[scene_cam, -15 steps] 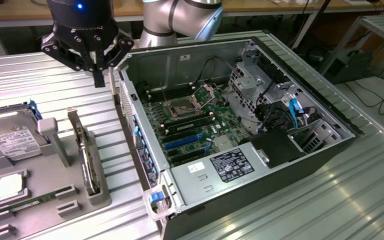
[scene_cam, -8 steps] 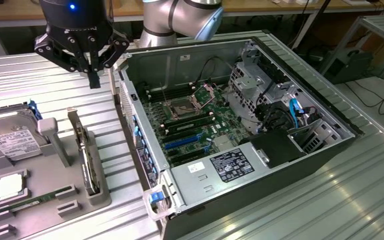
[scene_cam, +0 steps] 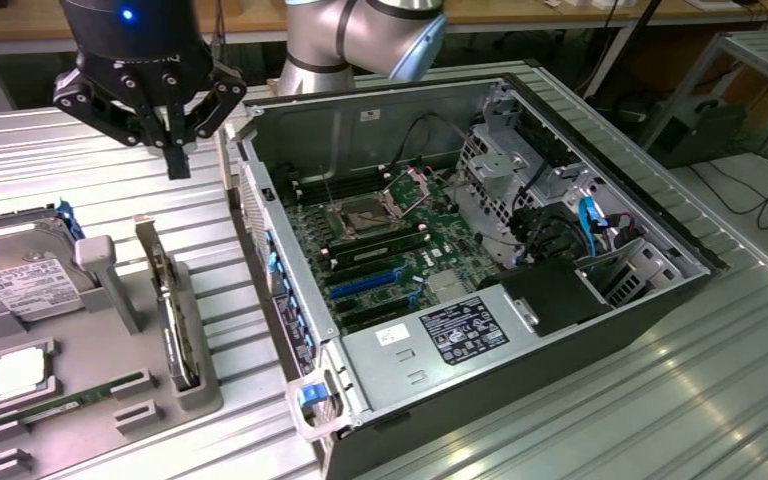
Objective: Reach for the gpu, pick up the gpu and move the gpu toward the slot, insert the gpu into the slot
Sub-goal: 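Reach for the gpu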
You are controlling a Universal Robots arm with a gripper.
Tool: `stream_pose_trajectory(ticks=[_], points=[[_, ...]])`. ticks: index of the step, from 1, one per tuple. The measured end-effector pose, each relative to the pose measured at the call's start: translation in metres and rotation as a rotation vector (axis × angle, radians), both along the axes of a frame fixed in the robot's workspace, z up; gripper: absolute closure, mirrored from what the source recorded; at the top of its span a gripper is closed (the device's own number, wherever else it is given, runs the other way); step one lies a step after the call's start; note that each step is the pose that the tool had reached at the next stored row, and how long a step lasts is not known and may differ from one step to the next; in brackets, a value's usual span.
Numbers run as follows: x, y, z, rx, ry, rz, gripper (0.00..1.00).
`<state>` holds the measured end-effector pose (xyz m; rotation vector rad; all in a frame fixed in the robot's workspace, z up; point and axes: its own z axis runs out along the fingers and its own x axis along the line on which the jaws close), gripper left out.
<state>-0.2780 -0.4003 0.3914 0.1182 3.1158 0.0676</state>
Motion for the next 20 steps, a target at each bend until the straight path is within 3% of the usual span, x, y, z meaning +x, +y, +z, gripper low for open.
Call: stream_pose_trajectory(ticks=[13, 20], points=[[-0.019, -0.0005, -0.0006, -0.0001, 0.0028, 0.000, 0.89], [-0.025, -0.0059, -0.0007, 0.0000, 0.0035, 0.000, 0.89]])
